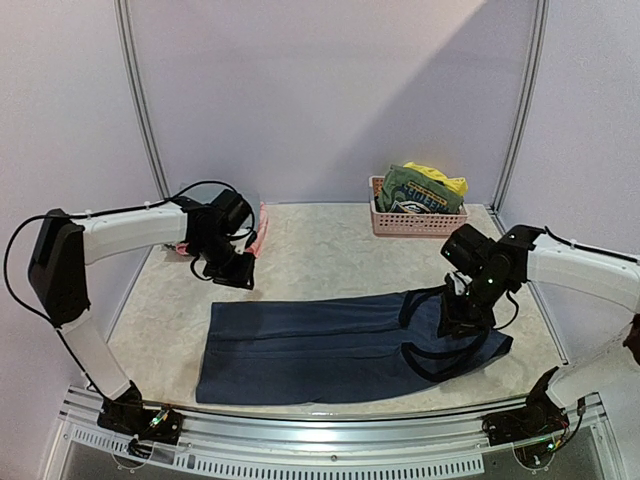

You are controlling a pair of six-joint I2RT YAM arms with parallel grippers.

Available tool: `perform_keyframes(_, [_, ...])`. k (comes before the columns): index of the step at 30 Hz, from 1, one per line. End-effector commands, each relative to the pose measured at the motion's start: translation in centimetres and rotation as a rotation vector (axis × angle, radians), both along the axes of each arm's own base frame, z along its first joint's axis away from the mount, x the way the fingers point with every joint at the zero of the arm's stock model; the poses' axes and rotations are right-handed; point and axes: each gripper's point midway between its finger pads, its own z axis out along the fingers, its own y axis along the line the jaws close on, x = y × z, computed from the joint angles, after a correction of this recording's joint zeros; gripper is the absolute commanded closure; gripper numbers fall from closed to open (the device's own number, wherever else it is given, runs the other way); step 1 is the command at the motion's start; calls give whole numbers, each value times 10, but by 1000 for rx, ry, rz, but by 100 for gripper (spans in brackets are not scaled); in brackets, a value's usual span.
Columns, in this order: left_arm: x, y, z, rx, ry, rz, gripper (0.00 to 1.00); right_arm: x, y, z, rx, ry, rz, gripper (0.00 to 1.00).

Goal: Fold and stack the mixed laundry pile
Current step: Rotate the rectangle-folded tank top at the center of the board.

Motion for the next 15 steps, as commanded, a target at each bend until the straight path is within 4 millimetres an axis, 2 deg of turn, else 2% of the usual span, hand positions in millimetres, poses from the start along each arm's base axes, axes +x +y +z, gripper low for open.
perform_keyframes(1, [4, -32, -6, 13, 9, -115, 66, -26, 4, -5, 57, 10, -22, 66])
perform_keyframes(8, [8, -73, -17, -15, 39, -194, 66, -56, 9, -30, 56, 54, 9, 66])
perform_keyframes(15, [3, -90, -33, -9, 78, -239, 67, -71, 29, -47, 40, 86, 56, 65])
